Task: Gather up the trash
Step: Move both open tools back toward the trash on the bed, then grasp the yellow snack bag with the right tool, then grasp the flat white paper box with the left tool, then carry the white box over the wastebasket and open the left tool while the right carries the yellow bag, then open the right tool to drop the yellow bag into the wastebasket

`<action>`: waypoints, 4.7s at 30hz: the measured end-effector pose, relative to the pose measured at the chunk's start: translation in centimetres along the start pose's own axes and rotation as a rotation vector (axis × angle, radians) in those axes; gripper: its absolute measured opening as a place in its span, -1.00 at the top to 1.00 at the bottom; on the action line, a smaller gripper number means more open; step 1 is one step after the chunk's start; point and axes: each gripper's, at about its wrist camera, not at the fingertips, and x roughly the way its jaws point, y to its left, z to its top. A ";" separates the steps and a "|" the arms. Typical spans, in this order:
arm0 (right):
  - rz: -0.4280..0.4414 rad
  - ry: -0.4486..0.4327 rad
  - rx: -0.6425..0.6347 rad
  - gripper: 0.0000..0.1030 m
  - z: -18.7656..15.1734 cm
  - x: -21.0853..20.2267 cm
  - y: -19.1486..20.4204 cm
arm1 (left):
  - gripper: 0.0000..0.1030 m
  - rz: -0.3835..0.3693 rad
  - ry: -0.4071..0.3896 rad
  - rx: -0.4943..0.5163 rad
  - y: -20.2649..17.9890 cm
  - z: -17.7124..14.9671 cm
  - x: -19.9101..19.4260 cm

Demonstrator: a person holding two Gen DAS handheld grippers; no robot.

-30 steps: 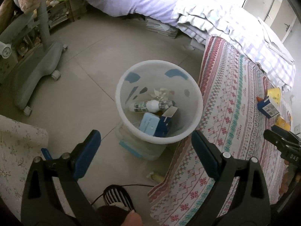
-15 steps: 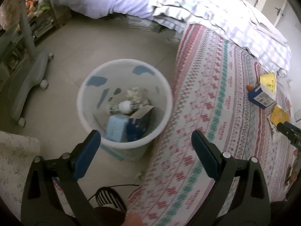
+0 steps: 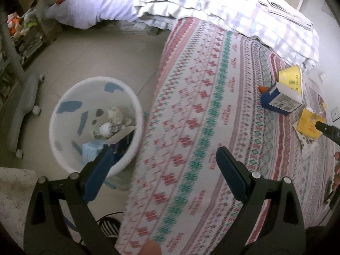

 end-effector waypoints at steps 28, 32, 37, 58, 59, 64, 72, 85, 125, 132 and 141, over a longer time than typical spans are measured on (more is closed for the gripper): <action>0.202 0.018 0.128 0.78 1.7 -1.1 -4.8 | -0.87 -0.226 -0.179 0.029 -12.1 4.3 1.6; 0.215 -0.009 0.092 0.79 1.2 -3.0 -5.1 | -0.68 -0.279 -0.192 0.005 -12.9 5.0 2.4; 0.231 -0.040 0.072 0.79 0.8 -4.6 -6.0 | -0.14 -0.330 -0.206 0.022 -13.8 5.2 3.7; 0.244 -0.101 0.099 0.79 1.2 -6.4 -5.5 | 0.81 -0.265 -0.241 0.025 -12.0 4.1 0.7; 0.245 -0.103 0.098 0.79 1.1 -6.5 -5.3 | 0.81 -0.262 -0.244 0.026 -11.8 4.0 0.5; 0.264 -0.115 0.083 0.79 0.9 -7.1 -3.8 | 0.81 -0.238 -0.254 0.024 -10.1 3.4 -0.6; 0.290 -0.120 0.027 0.79 0.4 -7.4 0.4 | 0.81 -0.191 -0.264 -0.002 -6.4 2.6 -1.9; 0.344 -0.104 -0.077 0.79 -0.2 -6.3 8.7 | 0.81 -0.094 -0.262 -0.088 1.8 1.4 -3.2; 0.482 -0.056 -0.238 0.78 -4.4 -1.5 28.5 | -0.94 0.132 -0.188 -0.319 17.8 -4.4 -4.0; 0.493 -0.068 -0.252 0.77 -4.6 -0.5 32.0 | -0.95 0.120 -0.192 -0.331 18.7 -5.1 -4.7; 0.552 -0.033 -0.231 0.04 -4.2 0.3 33.8 | -0.95 0.113 -0.201 -0.333 18.8 -5.2 -4.9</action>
